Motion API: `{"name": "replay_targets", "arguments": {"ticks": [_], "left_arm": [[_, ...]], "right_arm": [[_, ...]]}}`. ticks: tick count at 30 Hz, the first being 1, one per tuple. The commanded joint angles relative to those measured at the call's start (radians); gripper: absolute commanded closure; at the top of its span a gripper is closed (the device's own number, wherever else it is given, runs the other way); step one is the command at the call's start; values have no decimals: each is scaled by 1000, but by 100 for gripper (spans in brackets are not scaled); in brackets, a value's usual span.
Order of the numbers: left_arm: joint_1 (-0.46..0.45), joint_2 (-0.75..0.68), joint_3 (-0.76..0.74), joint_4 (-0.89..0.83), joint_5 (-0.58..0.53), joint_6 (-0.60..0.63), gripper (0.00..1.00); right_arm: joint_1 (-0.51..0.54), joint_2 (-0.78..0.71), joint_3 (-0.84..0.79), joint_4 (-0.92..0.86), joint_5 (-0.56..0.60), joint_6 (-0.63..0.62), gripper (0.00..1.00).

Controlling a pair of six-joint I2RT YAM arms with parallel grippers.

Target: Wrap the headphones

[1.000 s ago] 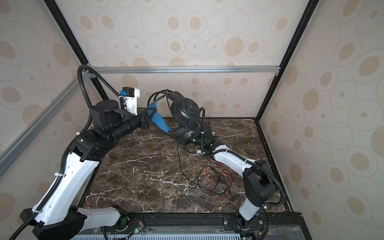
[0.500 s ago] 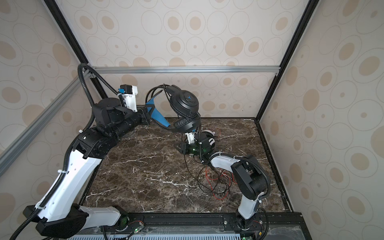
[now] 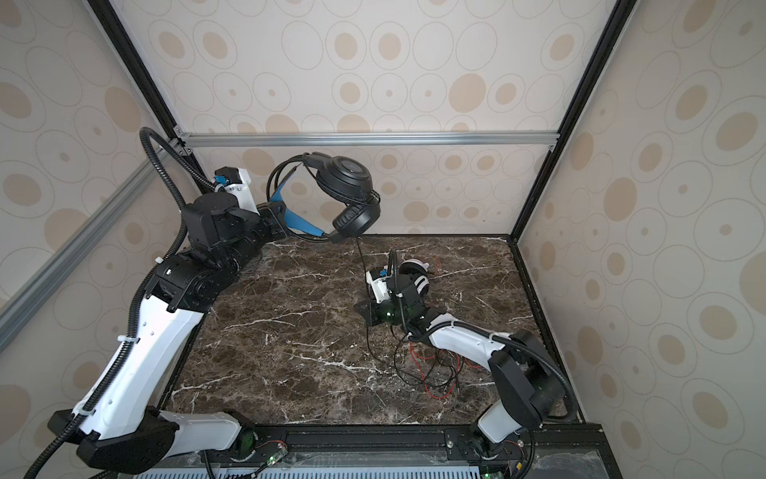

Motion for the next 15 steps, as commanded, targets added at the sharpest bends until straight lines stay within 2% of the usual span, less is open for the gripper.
{"name": "replay_targets", "arguments": {"ticks": [1, 9, 15], "left_arm": [[41, -15, -24, 114, -50, -79, 100], [91, 11, -66, 172, -24, -142, 100], [109, 31, -76, 182, -16, -187, 100]], "right_arm": [[52, -69, 16, -230, 86, -118, 98], [190, -122, 108, -487, 193, -246, 98], [282, -92, 177, -549, 238, -293, 98]]}}
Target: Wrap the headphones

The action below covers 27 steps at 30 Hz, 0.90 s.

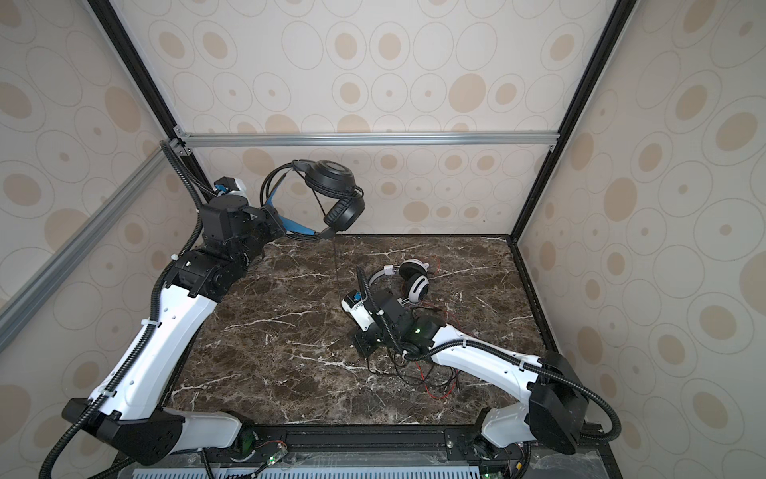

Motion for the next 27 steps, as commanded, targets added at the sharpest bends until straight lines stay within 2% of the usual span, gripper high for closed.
{"name": "replay_targets", "arguments": {"ticks": [1, 6, 10, 19, 27], "left_arm": [[22, -8, 13, 137, -8, -101, 100], [38, -5, -22, 150, -3, -120, 100], [40, -11, -50, 142, -24, -78, 100], [37, -75, -193, 103, -147, 112, 100], [19, -111, -319, 52, -160, 282, 100]], "right_arm": [[51, 23, 55, -99, 40, -72, 98], [111, 63, 124, -142, 59, -113, 99], [125, 69, 160, -165, 72, -133, 99], [131, 78, 402, -383, 168, -307, 99], [129, 186, 723, -589, 213, -435, 99]]}}
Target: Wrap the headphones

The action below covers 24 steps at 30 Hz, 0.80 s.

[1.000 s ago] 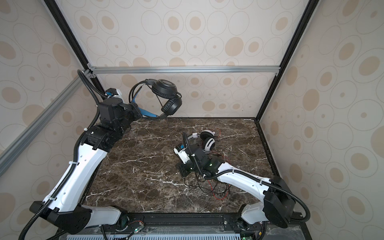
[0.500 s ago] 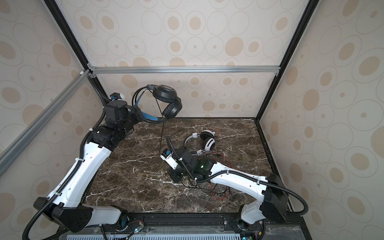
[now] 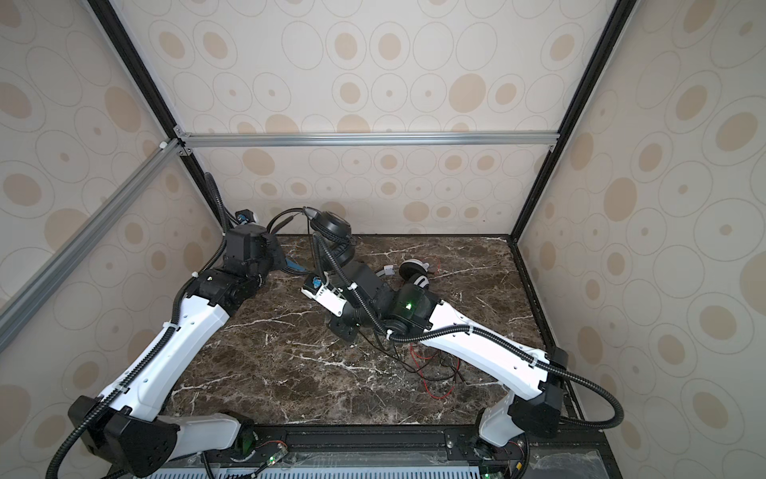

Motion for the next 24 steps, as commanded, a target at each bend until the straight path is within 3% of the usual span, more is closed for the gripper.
{"name": "replay_targets", "arguments": {"ticks": [1, 7, 15, 24], "left_arm": [[-10, -47, -19, 32, -15, 95, 100], [-62, -40, -35, -76, 14, 236, 100], [-177, -61, -77, -186, -31, 314, 100], [-186, -118, -85, -205, 201, 413, 100]], "right_arm": [[4, 54, 123, -137, 31, -93, 99], [-31, 176, 376, -288, 102, -139, 97], [-121, 305, 604, -412, 256, -210, 91], [-199, 356, 657, -416, 326, -135, 88]]}}
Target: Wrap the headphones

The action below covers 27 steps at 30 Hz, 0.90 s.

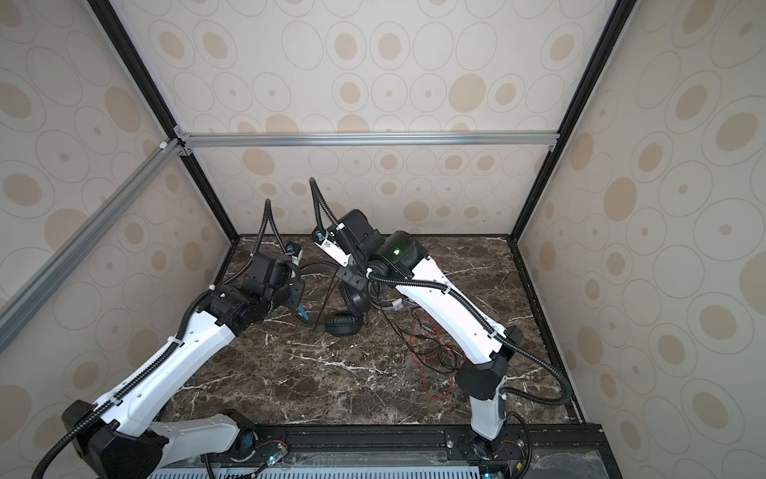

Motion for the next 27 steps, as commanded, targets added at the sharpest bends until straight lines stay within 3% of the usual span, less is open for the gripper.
{"name": "replay_targets", "arguments": {"ticks": [1, 5, 9, 18, 27], "left_arm": [[-5, -54, 14, 4, 134, 59, 100], [-4, -90, 0, 19, 270, 74, 100], [-6, -120, -17, 28, 335, 64, 100], [-5, -159, 23, 54, 385, 21, 100], [-6, -122, 177, 98, 507, -42, 100]], "right_arm": [[-31, 12, 28, -15, 44, 51, 88], [-74, 15, 11, 9, -3, 97, 88], [-130, 7, -5, 42, -78, 146, 88], [-245, -143, -305, 298, -383, 246, 81], [-325, -275, -635, 638, -630, 388, 78]]}}
